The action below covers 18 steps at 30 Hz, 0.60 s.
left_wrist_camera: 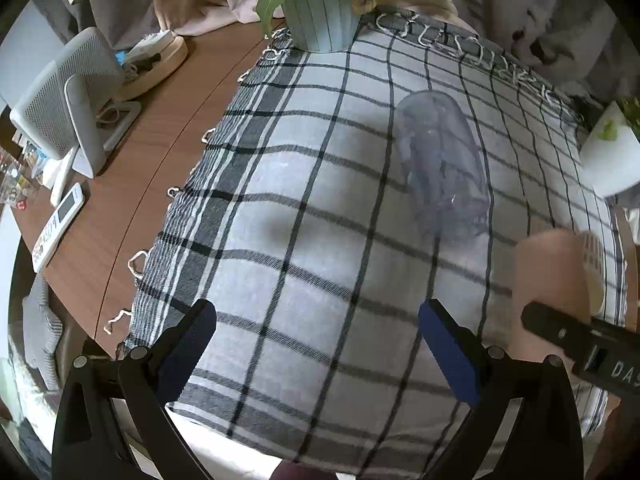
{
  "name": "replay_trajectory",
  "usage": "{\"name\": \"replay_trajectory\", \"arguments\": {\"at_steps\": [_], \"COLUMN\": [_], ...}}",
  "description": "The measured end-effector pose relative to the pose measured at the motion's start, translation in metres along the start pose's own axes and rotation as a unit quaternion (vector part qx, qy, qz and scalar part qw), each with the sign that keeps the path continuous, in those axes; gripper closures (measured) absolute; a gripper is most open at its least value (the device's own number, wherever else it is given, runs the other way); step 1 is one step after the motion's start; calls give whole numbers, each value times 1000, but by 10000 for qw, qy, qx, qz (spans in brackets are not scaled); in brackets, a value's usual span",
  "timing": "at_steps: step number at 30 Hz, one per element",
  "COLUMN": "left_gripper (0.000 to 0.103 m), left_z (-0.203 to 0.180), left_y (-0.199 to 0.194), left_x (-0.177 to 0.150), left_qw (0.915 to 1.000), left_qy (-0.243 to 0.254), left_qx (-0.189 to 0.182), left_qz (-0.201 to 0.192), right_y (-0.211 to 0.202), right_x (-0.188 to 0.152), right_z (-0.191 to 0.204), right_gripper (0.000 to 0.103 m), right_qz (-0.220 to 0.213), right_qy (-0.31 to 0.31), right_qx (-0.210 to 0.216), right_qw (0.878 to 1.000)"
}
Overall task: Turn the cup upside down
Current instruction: 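Lift the pink cup with the right gripper and rotate it upright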
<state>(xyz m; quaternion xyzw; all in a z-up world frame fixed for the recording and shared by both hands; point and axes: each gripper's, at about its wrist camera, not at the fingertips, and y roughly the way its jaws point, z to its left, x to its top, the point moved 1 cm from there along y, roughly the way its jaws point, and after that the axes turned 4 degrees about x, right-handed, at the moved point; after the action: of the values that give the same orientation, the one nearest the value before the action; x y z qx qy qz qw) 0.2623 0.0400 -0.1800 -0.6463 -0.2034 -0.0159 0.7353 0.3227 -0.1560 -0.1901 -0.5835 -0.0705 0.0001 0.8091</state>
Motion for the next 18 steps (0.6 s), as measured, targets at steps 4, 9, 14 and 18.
{"name": "replay_trajectory", "arguments": {"at_steps": [4, 9, 14, 18], "left_gripper": [0, 0, 0, 0], "left_z": [6, 10, 12, 8], "left_y": [2, 6, 8, 6], "left_x": [-8, -13, -14, -13], "left_qw": [9998, 9992, 9986, 9975], "left_qy": [203, 404, 532, 708], "left_qx": [-7, 18, 29, -62], "left_qz": [23, 43, 72, 48], "right_y": [15, 30, 38, 31], "right_x": [-21, -38, -45, -46], "right_z": [-3, 4, 6, 10], "right_gripper": [31, 31, 31, 19], "right_qz": [96, 23, -6, -269], "right_qy": [411, 538, 635, 637], "right_qx": [-17, -155, -234, -304], "right_qw": [9991, 9984, 9977, 9971]}}
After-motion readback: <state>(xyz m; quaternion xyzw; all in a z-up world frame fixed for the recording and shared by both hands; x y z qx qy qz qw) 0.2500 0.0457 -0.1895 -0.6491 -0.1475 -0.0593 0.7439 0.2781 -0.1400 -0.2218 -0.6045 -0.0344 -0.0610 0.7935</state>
